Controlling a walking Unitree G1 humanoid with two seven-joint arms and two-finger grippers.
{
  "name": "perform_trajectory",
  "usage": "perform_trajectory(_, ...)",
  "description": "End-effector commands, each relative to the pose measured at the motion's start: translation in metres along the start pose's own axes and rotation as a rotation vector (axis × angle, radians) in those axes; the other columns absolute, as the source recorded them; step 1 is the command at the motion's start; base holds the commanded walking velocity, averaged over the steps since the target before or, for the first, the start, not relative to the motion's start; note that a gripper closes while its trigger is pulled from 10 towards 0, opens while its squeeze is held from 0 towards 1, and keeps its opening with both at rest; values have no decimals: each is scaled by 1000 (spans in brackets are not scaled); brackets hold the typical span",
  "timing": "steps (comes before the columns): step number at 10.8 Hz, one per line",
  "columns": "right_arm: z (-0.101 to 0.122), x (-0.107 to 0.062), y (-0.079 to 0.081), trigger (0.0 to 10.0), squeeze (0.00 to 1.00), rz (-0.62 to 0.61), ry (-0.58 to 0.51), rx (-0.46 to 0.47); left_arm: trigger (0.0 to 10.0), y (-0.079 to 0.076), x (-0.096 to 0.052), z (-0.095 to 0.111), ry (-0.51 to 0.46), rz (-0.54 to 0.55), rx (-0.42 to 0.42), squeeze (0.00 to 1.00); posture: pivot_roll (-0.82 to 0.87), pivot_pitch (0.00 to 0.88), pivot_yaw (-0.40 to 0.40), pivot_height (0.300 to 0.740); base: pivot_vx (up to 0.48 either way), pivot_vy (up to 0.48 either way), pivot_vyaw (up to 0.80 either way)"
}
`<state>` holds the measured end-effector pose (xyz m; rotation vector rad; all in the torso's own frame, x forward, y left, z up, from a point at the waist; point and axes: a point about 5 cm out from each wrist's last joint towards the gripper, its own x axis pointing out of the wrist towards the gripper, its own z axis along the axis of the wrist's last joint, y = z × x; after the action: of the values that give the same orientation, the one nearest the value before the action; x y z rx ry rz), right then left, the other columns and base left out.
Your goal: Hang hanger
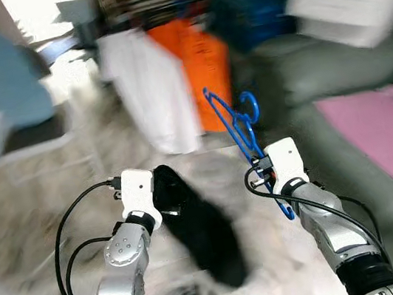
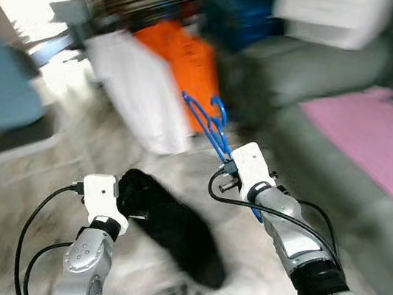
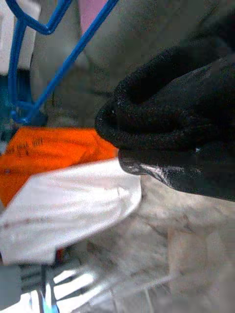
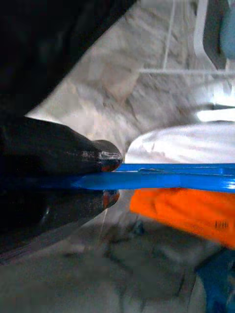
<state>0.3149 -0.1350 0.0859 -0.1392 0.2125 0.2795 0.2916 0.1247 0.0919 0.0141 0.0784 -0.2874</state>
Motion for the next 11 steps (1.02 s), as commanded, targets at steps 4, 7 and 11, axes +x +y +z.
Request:
perform_trajectory(4, 12, 4, 5, 10000, 0, 15, -36, -6, 10000, 5, 1, 9, -31, 7, 7, 0, -178, 3, 38, 740, 290, 384, 0)
perform_trajectory(7, 10, 3, 6, 10000, 0, 14, -30, -4, 10000, 2, 2, 9, -32, 6, -2, 0, -180, 5, 39, 740, 95, 120, 0)
perform_trajectory(11, -3, -5, -8, 10000, 0, 41, 78, -56, 10000, 5, 16, 24, -76, -122, 285, 0, -179, 2, 40, 740, 0, 0, 0)
